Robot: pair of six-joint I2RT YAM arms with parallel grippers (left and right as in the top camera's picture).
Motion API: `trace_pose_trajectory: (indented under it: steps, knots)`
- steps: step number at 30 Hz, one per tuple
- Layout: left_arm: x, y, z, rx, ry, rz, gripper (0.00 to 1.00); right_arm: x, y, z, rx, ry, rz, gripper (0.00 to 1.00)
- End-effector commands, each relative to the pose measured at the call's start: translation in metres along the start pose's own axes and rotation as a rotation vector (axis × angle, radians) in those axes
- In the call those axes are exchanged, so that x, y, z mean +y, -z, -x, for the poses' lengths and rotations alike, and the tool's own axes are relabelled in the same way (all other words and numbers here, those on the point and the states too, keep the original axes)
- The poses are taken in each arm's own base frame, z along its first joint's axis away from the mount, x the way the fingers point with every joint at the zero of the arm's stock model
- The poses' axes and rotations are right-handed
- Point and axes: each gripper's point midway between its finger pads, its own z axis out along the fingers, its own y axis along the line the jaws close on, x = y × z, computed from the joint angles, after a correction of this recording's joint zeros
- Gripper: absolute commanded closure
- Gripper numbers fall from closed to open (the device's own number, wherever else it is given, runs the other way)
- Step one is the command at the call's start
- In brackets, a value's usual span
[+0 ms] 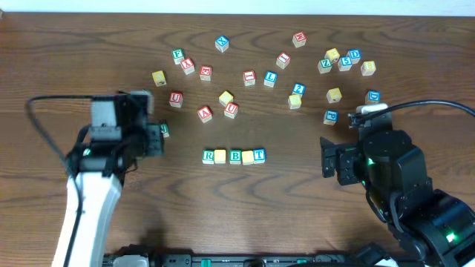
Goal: Spell out ROBOT
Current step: 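Move the left gripper down to the green R block at row's left end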
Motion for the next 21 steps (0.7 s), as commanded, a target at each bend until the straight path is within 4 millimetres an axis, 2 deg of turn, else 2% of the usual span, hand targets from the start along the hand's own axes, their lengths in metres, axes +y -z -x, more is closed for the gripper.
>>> trace_pose_trajectory:
  steps: [1, 2, 4, 7, 9, 15, 18, 21]
  knots:
    - [-0.028, -0.032, -0.032, 0.189, -0.121, -0.125, 0.92, -0.012, 0.001, 0.003, -0.014, 0.008, -0.067, 0.01]
    - [-0.036, -0.044, -0.048, 0.272, -0.152, -0.144, 0.92, -0.019, 0.002, 0.004, -0.022, -0.030, -0.104, 0.01]
    - [-0.053, -0.052, -0.062, 0.337, -0.217, -0.192, 0.93, -0.032, 0.002, 0.003, -0.025, -0.121, -0.163, 0.01]
    - [-0.071, -0.054, -0.069, 0.355, -0.302, -0.221, 0.92, -0.035, -0.002, 0.000, 0.005, -0.171, -0.116, 0.01]
    - [-0.080, -0.053, -0.071, 0.352, -0.347, -0.233, 0.93, -0.032, -0.006, 0.000, 0.032, -0.177, -0.010, 0.01]
    - [-0.082, -0.053, -0.072, 0.351, -0.355, -0.235, 0.93, -0.079, -0.016, -0.005, 0.070, -0.352, 0.067, 0.01]
    - [-0.080, -0.054, -0.071, 0.350, -0.357, -0.220, 0.93, -0.091, -0.024, -0.016, 0.125, -0.397, 0.045, 0.01]
    - [-0.070, -0.056, -0.069, 0.345, -0.365, -0.159, 0.92, -0.089, -0.029, -0.018, 0.146, -0.389, 0.064, 0.01]
